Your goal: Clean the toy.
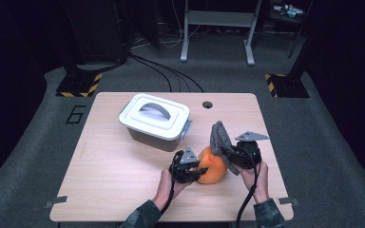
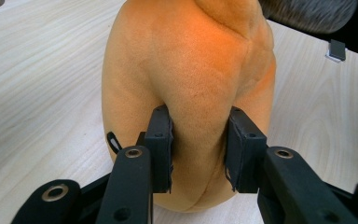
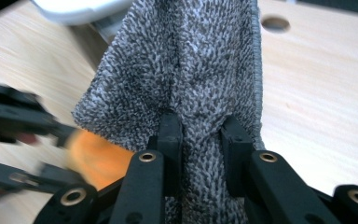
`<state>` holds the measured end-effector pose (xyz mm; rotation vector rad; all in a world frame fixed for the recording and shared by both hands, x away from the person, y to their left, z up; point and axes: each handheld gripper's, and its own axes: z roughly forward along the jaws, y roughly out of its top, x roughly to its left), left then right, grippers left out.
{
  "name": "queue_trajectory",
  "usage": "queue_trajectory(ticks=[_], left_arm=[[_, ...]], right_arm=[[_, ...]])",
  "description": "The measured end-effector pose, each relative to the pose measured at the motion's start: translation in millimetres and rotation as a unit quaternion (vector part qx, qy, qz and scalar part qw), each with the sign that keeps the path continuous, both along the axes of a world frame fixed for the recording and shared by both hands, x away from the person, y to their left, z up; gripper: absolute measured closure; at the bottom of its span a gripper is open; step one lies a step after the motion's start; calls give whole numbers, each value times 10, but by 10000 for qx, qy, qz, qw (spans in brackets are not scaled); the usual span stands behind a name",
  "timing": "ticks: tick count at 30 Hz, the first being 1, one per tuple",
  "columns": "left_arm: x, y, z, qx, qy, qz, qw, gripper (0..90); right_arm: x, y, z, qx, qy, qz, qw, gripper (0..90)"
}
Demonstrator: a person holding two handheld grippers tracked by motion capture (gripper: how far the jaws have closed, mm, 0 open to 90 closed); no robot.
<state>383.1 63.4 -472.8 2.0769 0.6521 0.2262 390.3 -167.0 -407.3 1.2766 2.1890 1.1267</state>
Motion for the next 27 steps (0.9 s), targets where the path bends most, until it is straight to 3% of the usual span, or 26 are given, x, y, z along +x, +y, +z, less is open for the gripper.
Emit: queue_trajectory(ticks=[1,4,5,6,18,24,27], left_arm=[[-3,-1,-3,-4,-7,4,10000,659],[-10,33,-24,-30,24,18,10000,669],[-10,33,-24,-30,24,18,10000,672],[-9,47,-32,-58,29,26,10000,673],[-25,19,-31,-99,-40,52,9999,677],[-31,10,-32,-113,-18,27,9999,677],[-31,20,-31,-94,-12,-1,10000,678]], right_arm=[[-5,35,37,34,-44,81,10000,738],[74,168,-46,-293,101,234,9992,739],[74,168,-46,-293,101,234,9992,739],[133,156,-122,-303,171,154,9993,740],[339,-14,-364,-416,390,-386,9976,739],[353,-43,-368,-594,513,-535,9955,737],[257,-55,-209,-516,274,-522,9969,734]])
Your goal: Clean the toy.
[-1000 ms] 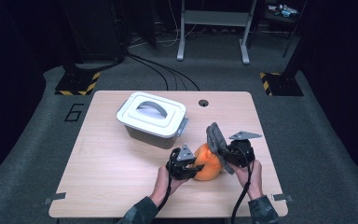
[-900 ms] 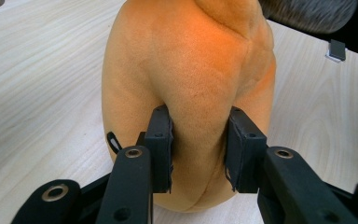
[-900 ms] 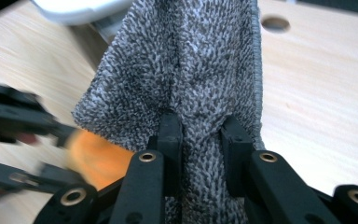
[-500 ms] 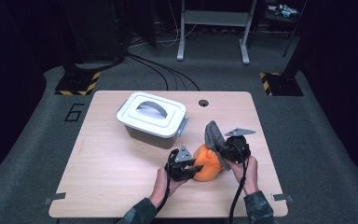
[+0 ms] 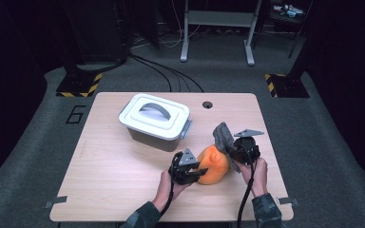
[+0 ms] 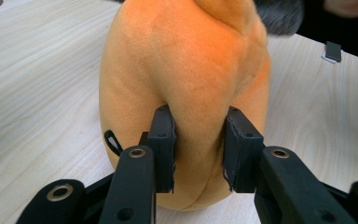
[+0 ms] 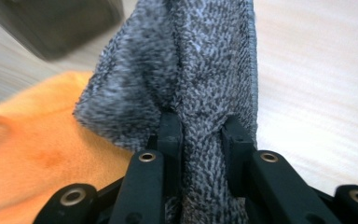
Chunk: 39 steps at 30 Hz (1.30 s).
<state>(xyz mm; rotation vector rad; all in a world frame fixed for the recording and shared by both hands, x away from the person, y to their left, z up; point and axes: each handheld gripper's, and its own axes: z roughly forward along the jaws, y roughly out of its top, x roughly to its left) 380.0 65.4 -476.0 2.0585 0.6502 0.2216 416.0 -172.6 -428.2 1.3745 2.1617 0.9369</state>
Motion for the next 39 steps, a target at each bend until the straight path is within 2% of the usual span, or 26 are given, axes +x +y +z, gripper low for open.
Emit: queue_trajectory(ticks=[1,3,6,7,9,10,11,12,13,14,15,16,17,18,20,22,23,25,27,29,31,33,34,35,37,39], left_arm=[[0,3,-2,-10,-7,13,10000,678],[-4,7,-1,-2,4,-5,10000,677],[-7,9,-1,2,3,1,10000,674],[-6,14,-5,-5,14,18,10000,674],[1,27,-4,-24,46,32,10000,660],[3,28,4,-10,38,32,10000,599],[1,25,11,-12,25,50,10000,599],[-1,24,34,-22,28,47,10000,547],[-7,23,56,-14,1,98,10000,409],[-13,21,71,21,-22,147,9999,409],[-12,12,82,51,-55,200,9998,342],[-3,0,76,68,-37,220,9997,342],[8,-7,65,70,-3,174,9998,443],[13,-15,54,77,24,146,9999,443],[13,-38,37,76,35,59,9999,562],[2,-49,36,84,2,18,10000,623],[5,-45,30,37,30,-3,10000,643],[3,-43,28,33,36,-13,10000,649],[-6,-49,27,42,32,-54,10000,655],[-25,-61,17,25,22,-74,10000,668],[-46,-64,-6,61,-18,-91,9999,689],[-56,-54,-21,37,-13,-106,9999,707],[-56,-54,-22,19,-30,-79,10000,707],[-57,-62,-21,-10,-31,-89,10000,713],[-61,-66,-20,7,-59,-67,10000,713],[-59,-59,-21,-10,-26,-89,10000,713]], right_arm=[[-44,-9,63,31,-129,118,9998,734],[-155,51,212,363,-239,388,9983,734],[-159,116,205,309,-147,571,9978,735],[-145,153,170,172,-78,594,9981,736],[-99,163,68,257,34,566,9981,737],[-84,145,20,309,88,531,9981,738],[-84,145,20,309,88,531,9981,738],[-82,133,13,344,89,550,9979,738],[-99,135,7,287,69,498,9983,738],[-99,135,7,287,69,498,9983,738],[-109,137,-4,289,58,479,9984,739],[-109,137,-4,289,58,479,9984,739],[-120,140,-6,309,54,487,9983,739],[-120,140,-6,309,54,487,9983,739],[-127,139,4,246,49,504,9984,739],[-132,102,58,221,8,518,9984,738],[-155,74,172,357,-61,498,9981,738],[-173,78,224,380,-104,509,9979,738],[-223,128,339,508,-160,725,9959,737],[-267,258,390,380,-101,962,9946,738],[-242,368,324,90,-14,1144,9934,739],[-151,389,211,-66,108,945,9954,740],[-151,389,211,-66,108,945,9954,740],[-73,333,171,-62,140,758,9970,740],[-47,308,162,-95,189,719,9972,740],[42,239,112,-137,229,542,9982,740]])
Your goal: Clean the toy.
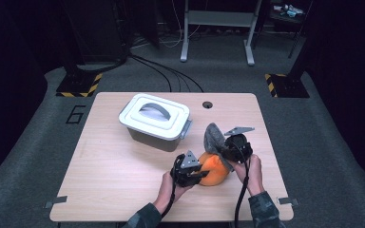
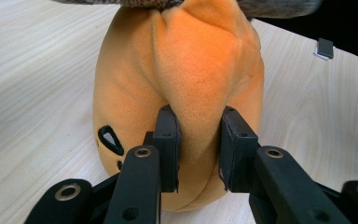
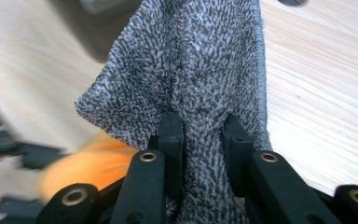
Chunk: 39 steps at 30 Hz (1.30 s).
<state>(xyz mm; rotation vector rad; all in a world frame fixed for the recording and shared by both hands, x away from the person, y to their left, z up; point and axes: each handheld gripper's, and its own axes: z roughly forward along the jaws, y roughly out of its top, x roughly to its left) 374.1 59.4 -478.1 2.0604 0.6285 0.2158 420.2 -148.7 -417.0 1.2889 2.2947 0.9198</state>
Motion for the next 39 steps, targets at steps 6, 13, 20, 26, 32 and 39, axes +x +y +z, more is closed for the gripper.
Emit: queue_trajectory(ticks=[6,13,20,26,32,39], left_arm=[[8,5,0,-24,-31,45,10000,711],[19,16,2,-49,8,44,10000,709],[72,62,5,-136,102,116,9998,706],[103,97,-7,-169,166,174,9996,708],[115,86,10,-238,133,257,9993,634],[194,11,54,-133,155,276,9994,645]], right_arm=[[186,-195,-180,58,184,-453,9988,739],[50,-291,-25,213,-56,-508,9985,736],[-330,-4,281,365,-275,359,9983,736],[-202,-32,26,155,-188,-48,9997,737],[-39,-260,-205,374,17,-242,9990,737],[-91,-308,-92,474,-208,-421,9978,735]])
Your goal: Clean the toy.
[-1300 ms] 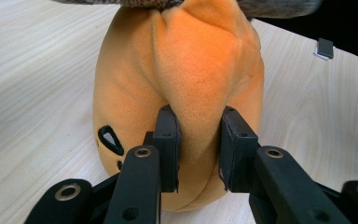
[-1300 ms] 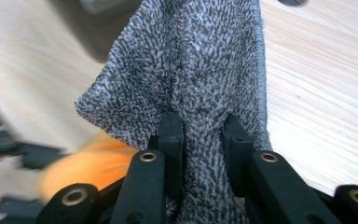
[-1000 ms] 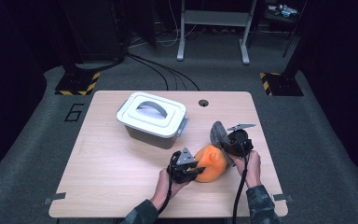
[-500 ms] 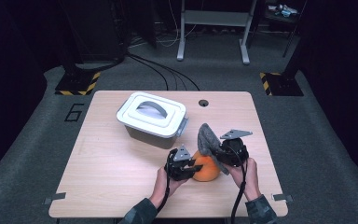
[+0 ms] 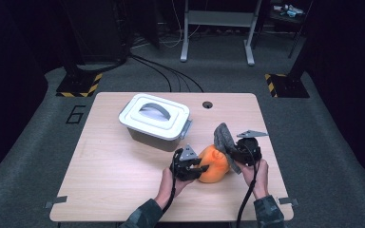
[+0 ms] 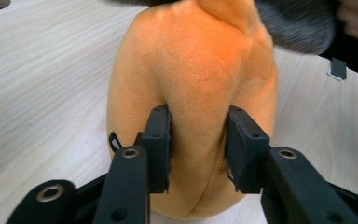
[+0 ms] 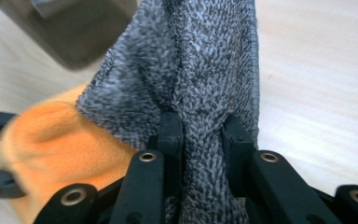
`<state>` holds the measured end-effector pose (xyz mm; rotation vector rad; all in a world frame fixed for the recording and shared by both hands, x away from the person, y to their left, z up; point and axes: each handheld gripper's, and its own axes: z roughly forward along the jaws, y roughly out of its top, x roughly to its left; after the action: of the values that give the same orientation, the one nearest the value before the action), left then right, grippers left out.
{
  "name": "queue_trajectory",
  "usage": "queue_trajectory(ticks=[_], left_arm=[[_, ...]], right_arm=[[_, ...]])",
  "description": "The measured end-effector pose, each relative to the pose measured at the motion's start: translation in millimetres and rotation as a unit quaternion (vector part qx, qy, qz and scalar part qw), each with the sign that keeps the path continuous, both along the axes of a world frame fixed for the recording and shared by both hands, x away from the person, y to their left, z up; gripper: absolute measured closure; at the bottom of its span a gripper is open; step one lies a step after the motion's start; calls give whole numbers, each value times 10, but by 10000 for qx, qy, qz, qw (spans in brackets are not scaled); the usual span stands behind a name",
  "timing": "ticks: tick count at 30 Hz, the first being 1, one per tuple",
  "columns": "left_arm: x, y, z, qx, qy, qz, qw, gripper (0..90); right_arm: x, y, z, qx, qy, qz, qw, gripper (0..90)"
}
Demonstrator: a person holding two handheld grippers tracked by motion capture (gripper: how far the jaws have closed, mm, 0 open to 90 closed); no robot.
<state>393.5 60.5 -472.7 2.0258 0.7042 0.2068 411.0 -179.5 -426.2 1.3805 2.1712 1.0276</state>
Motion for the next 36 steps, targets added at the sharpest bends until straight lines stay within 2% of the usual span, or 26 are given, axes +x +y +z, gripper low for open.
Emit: queue_trajectory(ticks=[4,5,7,8,9,10,11,13,14,16,17,19,21,22,24,25,27,29,30,31,32,33,34,35,36], left_arm=[[59,-13,5,-118,122,47,9998,650],[68,-14,9,-94,106,34,9999,651],[72,-28,11,-99,131,30,9999,657],[68,-24,15,-32,121,9,9999,667],[65,-23,9,-24,127,3,9999,680],[61,-22,1,-25,146,13,9999,688],[61,-11,-15,-56,126,25,9999,691],[64,-5,-18,-94,146,57,9998,694],[64,-5,-22,-120,153,68,9998,694],[61,10,-28,-124,155,60,9998,694],[59,14,-35,-130,162,64,9998,694],[67,-5,-39,-152,161,61,9997,693],[68,-21,-39,-152,161,74,9997,692],[70,-32,-39,-149,155,75,9997,692],[79,-27,-37,-136,158,78,9998,692],[97,-13,-37,-169,218,62,9996,692],[111,-2,-36,-185,236,98,9995,692],[110,3,-34,-151,231,81,9996,693],[108,4,-36,-156,219,78,9996,693],[105,12,-37,-152,235,70,9996,694],[104,19,-40,-165,241,96,9995,694],[106,29,-46,-191,235,106,9995,694],[107,35,-47,-187,254,97,9995,694],[107,35,-47,-187,254,97,9995,695],[104,36,-52,-196,240,85,9995,695]], right_arm=[[-211,75,277,106,-438,147,9989,734],[-294,177,368,116,-509,353,9980,734],[-312,226,375,101,-485,443,9978,734],[-326,297,359,20,-424,538,9976,734],[-310,382,297,-270,-352,590,9973,735],[-288,421,231,-465,-375,555,9967,736],[-265,429,189,-517,-373,535,9965,737],[-204,383,128,-487,-356,362,9975,736],[-119,275,82,-464,-299,149,9984,737],[-90,240,59,-514,-259,41,9983,737],[-35,172,-5,-448,-107,-106,9989,736],[49,33,-150,-267,137,-220,9993,736],[61,-6,-158,-200,124,-170,9996,735],[42,-27,-122,-126,165,-232,9995,733],[-32,-60,-4,-82,-60,-161,9998,732],[-148,-14,135,29,-286,-7,9996,732],[-194,26,180,87,-334,63,9994,731],[-284,177,248,6,-403,336,9986,732],[-281,238,227,-111,-390,446,9982,732],[-217,291,116,-407,-351,394,9978,733],[-217,291,116,-407,-351,394,9978,733],[-179,267,74,-296,-290,340,9986,733],[-65,137,-17,-181,-132,45,9997,732],[-27,89,-49,-226,-95,-75,9997,732],[-27,89,-49,-226,-95,-75,9997,732]])
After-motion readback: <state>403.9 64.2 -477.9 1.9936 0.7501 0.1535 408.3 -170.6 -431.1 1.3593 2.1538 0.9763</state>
